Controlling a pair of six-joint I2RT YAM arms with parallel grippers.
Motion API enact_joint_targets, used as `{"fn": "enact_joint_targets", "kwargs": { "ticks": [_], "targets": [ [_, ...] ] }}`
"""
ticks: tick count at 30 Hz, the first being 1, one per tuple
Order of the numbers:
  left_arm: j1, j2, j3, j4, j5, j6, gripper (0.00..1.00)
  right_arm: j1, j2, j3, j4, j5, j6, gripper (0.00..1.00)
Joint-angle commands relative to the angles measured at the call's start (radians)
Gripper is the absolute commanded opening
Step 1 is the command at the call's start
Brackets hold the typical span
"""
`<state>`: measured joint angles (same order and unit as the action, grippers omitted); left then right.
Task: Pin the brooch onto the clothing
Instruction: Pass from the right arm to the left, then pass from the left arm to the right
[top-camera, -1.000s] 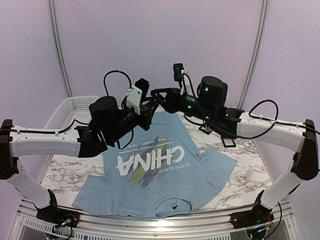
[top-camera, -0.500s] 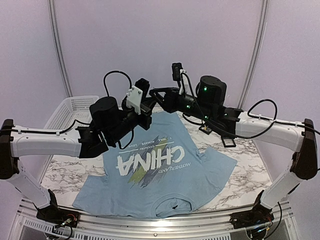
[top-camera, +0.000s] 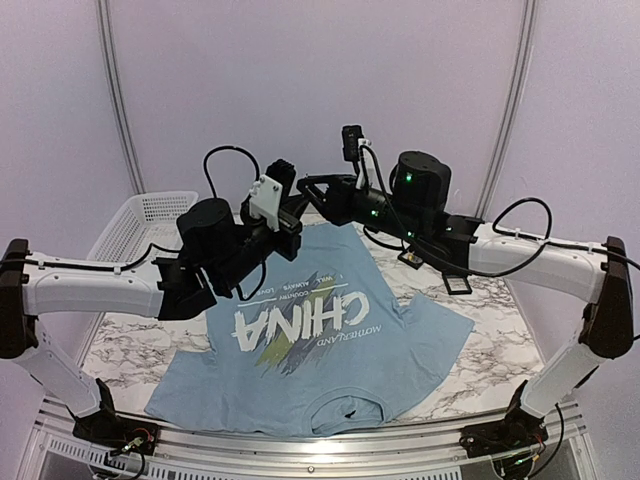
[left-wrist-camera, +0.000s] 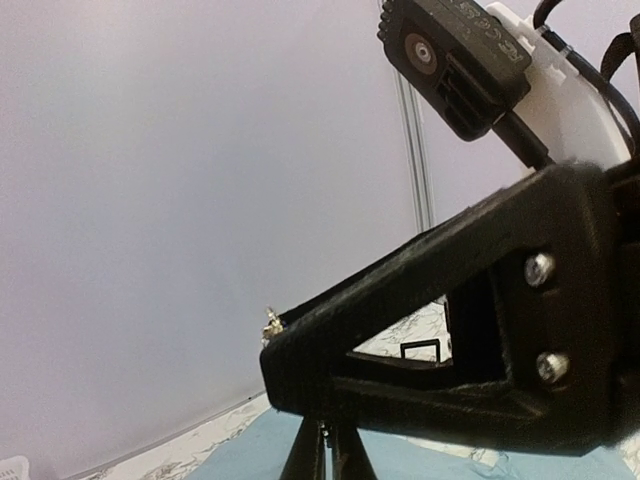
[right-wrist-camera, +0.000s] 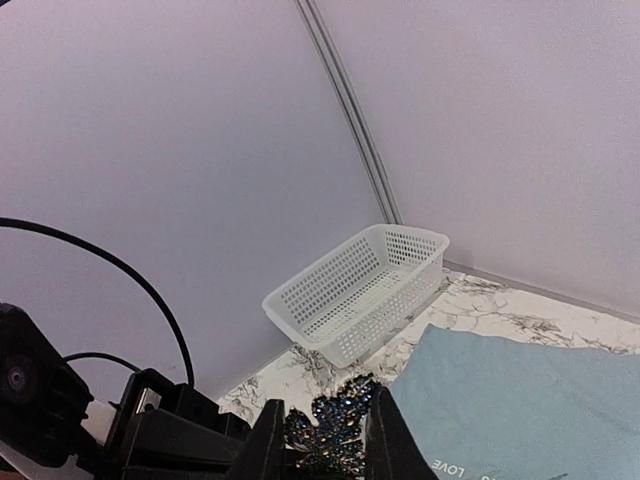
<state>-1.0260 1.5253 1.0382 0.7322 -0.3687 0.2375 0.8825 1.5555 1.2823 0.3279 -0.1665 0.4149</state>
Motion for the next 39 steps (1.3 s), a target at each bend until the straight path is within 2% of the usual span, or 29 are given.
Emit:
{"fn": "enact_joint_targets", "kwargs": {
  "ticks": [1,3,5,9,13,15,19,21,24,27,32,35,39],
  "targets": [
    [0.000,-0.040,-0.041,0.071,-0.050,0.074,0.00,0.010,-0.021,0.021,-0.022,-0.015,-0.030,0.35],
    [0.000,-0.050,-0.062,0.072,-0.067,0.114,0.00,0.010,-0.046,0.005,-0.026,-0.020,-0.050,0.49],
    [0.000,-0.063,-0.089,0.072,-0.075,0.168,0.00,0.007,-0.077,0.003,-0.058,-0.025,-0.087,0.57],
    [-0.006,-0.096,-0.157,0.070,-0.089,0.297,0.00,-0.016,-0.130,0.012,-0.182,-0.041,-0.162,0.65],
    [-0.038,-0.138,-0.246,0.062,-0.056,0.526,0.00,-0.110,-0.176,0.053,-0.380,-0.218,-0.224,0.72],
    [-0.057,-0.153,-0.293,0.056,-0.046,0.698,0.00,-0.174,-0.189,0.095,-0.512,-0.291,-0.257,0.73],
    [-0.092,-0.146,-0.341,0.053,-0.089,0.972,0.00,-0.210,-0.204,0.143,-0.746,-0.292,-0.356,0.74],
    [-0.107,-0.129,-0.336,0.054,-0.129,1.088,0.00,-0.213,-0.200,0.131,-0.794,-0.345,-0.368,0.74],
    [-0.131,-0.097,-0.310,0.073,-0.189,1.253,0.00,-0.213,-0.196,0.079,-0.772,-0.489,-0.351,0.71],
    [-0.149,-0.051,-0.317,0.255,-0.230,1.482,0.00,-0.214,-0.192,0.061,-0.770,-0.551,-0.353,0.71],
    [-0.150,0.074,-0.296,0.660,-0.238,1.782,0.00,-0.214,-0.188,0.047,-0.731,-0.636,-0.348,0.70],
    [-0.151,0.158,-0.257,0.832,-0.212,1.902,0.00,-0.214,-0.191,0.014,-0.656,-0.681,-0.308,0.66],
    [-0.150,0.239,-0.216,0.954,-0.183,1.990,0.00,-0.213,-0.189,-0.036,-0.571,-0.711,-0.261,0.61]
  ]
}}
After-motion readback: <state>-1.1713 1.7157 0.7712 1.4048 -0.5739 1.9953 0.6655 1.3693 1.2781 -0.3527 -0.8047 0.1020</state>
